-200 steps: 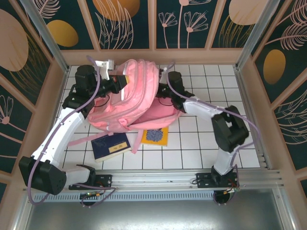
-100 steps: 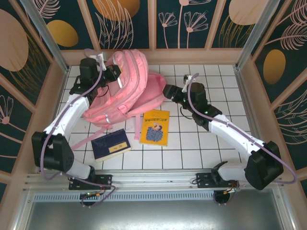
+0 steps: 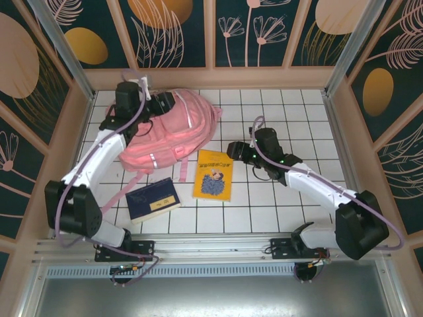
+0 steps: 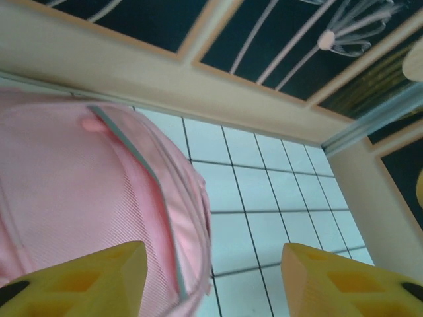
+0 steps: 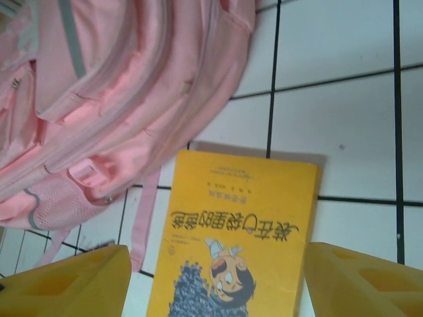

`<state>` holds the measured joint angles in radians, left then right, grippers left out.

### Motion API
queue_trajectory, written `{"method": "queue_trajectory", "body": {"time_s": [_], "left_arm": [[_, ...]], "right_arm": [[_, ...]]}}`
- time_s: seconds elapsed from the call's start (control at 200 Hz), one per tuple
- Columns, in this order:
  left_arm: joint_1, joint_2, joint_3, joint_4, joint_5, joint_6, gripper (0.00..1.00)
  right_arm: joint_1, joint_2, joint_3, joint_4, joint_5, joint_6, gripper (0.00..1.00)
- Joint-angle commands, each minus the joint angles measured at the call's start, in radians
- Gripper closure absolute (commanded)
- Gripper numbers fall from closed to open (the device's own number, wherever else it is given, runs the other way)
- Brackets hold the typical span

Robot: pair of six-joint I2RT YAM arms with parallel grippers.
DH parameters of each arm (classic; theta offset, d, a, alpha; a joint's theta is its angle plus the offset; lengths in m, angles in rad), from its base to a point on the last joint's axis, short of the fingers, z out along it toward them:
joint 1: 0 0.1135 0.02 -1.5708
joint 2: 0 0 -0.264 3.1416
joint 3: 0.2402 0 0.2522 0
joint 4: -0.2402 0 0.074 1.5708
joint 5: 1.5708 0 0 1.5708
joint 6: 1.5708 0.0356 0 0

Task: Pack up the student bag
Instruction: Close the student bag at the top-left of the table.

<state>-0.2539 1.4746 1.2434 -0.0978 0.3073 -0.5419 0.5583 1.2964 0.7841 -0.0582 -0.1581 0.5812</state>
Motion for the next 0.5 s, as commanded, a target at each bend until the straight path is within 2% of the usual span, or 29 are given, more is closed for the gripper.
{"method": "queue_trajectory", "body": {"time_s": [0.0,0.175,0.25,0.315,0.495], "left_arm": [[-0.097,-0.055,-0.134,-0.069,0.007,0.013,0.42],[-0.216,-0.058,-0.343,0.016,0.041,-0.086,0.4],[-0.259,-0.015,-0.36,0.028,0.054,-0.111,0.39],[-0.285,0.037,-0.357,0.012,0.022,-0.15,0.38],[-0.297,0.149,-0.335,-0.009,-0.011,-0.192,0.36]], "right_arm": [[-0.006,0.029,-0.017,-0.04,-0.05,0.002,0.3],[-0.04,0.105,-0.043,0.015,-0.169,0.072,0.3],[-0.044,0.136,-0.057,0.038,-0.194,0.099,0.3],[-0.057,0.154,-0.075,0.073,-0.222,0.124,0.31],[-0.067,0.225,-0.089,0.123,-0.275,0.143,0.31]]}}
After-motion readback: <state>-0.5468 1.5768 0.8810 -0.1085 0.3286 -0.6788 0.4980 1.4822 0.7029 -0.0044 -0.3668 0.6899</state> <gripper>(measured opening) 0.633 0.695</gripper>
